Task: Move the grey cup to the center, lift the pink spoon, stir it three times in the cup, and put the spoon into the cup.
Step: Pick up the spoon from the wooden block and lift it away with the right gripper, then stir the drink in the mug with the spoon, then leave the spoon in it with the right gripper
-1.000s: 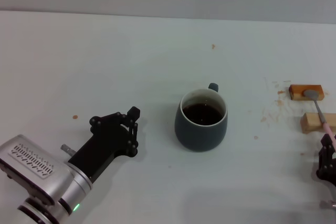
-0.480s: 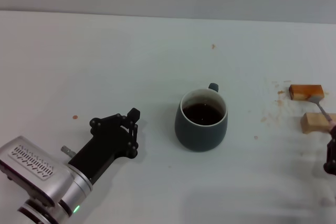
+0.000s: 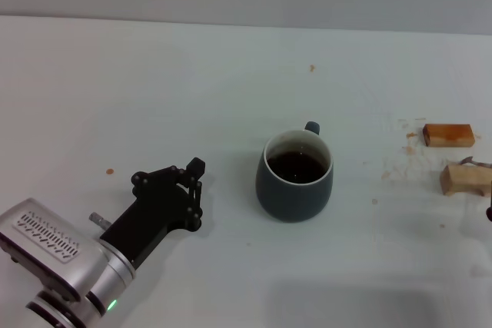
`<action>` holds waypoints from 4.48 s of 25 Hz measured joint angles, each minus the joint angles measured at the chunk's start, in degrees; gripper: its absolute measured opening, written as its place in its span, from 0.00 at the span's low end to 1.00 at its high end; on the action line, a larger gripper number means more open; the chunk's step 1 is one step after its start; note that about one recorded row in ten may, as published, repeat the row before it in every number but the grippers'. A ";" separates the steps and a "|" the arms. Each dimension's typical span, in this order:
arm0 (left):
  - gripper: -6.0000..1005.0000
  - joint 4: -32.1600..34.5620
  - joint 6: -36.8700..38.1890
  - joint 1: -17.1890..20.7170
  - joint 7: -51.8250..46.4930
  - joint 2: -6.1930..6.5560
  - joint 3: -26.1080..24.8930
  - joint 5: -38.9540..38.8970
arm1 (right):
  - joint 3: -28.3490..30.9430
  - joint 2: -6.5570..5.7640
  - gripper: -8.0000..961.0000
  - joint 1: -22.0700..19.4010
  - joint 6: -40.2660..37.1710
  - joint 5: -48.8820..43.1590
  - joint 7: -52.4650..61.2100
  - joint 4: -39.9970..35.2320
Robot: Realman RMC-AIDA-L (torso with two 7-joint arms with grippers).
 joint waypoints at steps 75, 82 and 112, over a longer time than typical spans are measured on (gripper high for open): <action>0.00 4.68 3.85 2.24 0.00 0.32 -8.22 -0.11 | 19.95 12.08 0.02 6.33 36.71 -16.28 -18.51 10.94; 0.00 4.68 3.73 2.25 0.00 0.32 -7.95 -0.08 | 20.83 11.03 0.02 4.27 35.99 -16.36 -18.47 11.97; 0.00 5.21 3.65 2.56 0.00 0.23 -7.82 0.01 | 22.10 12.19 0.02 -0.35 38.63 -21.44 -18.40 11.44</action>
